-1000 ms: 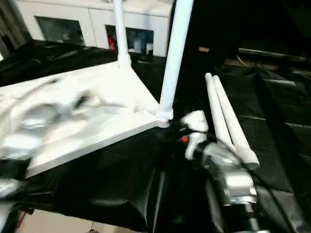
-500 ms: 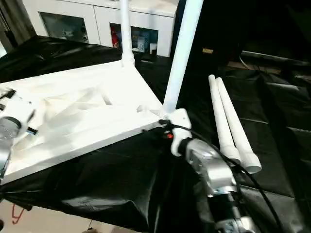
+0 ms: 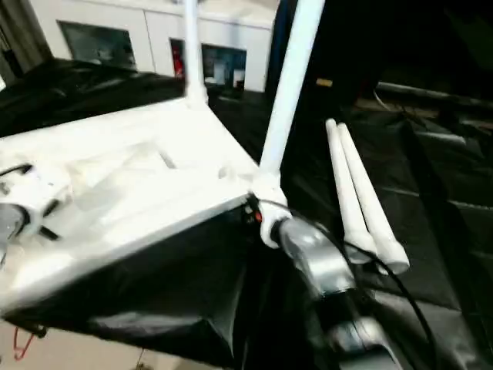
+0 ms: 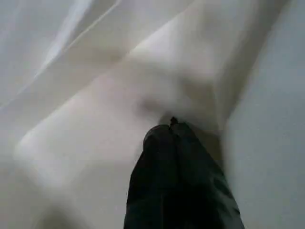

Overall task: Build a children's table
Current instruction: Rotate table base

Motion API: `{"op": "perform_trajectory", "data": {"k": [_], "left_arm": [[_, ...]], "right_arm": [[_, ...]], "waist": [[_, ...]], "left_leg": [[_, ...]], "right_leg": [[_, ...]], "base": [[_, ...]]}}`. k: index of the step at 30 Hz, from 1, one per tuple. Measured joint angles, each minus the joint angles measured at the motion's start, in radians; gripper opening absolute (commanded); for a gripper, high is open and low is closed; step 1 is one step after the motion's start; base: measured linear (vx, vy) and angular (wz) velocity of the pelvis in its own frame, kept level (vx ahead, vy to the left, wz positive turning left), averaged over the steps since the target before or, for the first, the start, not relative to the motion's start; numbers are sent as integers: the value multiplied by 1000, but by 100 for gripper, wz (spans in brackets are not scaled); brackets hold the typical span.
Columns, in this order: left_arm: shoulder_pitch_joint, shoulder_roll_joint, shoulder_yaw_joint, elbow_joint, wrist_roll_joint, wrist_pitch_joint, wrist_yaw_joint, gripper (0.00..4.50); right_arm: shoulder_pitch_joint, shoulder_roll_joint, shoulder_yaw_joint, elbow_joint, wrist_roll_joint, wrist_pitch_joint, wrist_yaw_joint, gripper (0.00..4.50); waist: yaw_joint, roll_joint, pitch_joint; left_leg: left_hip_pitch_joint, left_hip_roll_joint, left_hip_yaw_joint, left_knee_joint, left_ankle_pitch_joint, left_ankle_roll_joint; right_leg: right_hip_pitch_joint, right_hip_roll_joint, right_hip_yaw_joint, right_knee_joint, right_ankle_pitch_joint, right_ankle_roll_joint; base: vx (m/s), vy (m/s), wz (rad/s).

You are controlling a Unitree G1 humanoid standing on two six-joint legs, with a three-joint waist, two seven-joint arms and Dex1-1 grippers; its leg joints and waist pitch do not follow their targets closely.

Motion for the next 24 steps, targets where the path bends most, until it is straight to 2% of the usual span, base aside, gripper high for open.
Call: {"op": "perform_trajectory", "data": {"k": [1,4,6,13,19,24], "left_arm": [[-1,1,-2,-13,-18,18,-31,0],[-2,6,-30,-51,-55,41,-109,0],[-2,31,-57,-70,-75,42,-171,0],[-14,55,-141,-103,-122,-17,-368,0],[-61,-4,-208,-75,-159,-69,-463,0],[-176,-108,-235,104,-150,-180,-430,0]], "right_arm": [[-14,8,0,28,-4,-7,-6,241],[-35,20,2,83,-9,-25,-20,231],[-50,24,2,109,-10,-28,-26,203],[-92,28,-23,189,-30,-64,-48,153],[-102,22,-37,220,-33,-93,-50,99],[-110,12,-42,226,-43,-110,-50,52]], "waist": [[0,0,0],[6,0,0],[5,0,0],[3,0,0],[0,0,0],[0,4,3]], "left_leg": [[0,0,0,0,0,0],[1,0,0,0,1,-1],[1,0,0,0,1,-1],[1,0,0,0,2,-2],[1,0,0,0,3,-4],[2,0,0,0,4,-4]], "right_leg": [[0,0,0,1,0,0],[0,0,0,2,0,0],[0,0,0,2,0,-1],[1,0,0,4,0,-1],[1,0,0,5,1,-1],[0,0,0,4,4,-3]], "base": [[0,0,0],[0,0,0],[0,0,0],[0,0,0],[0,0,0],[0,0,0]]}}
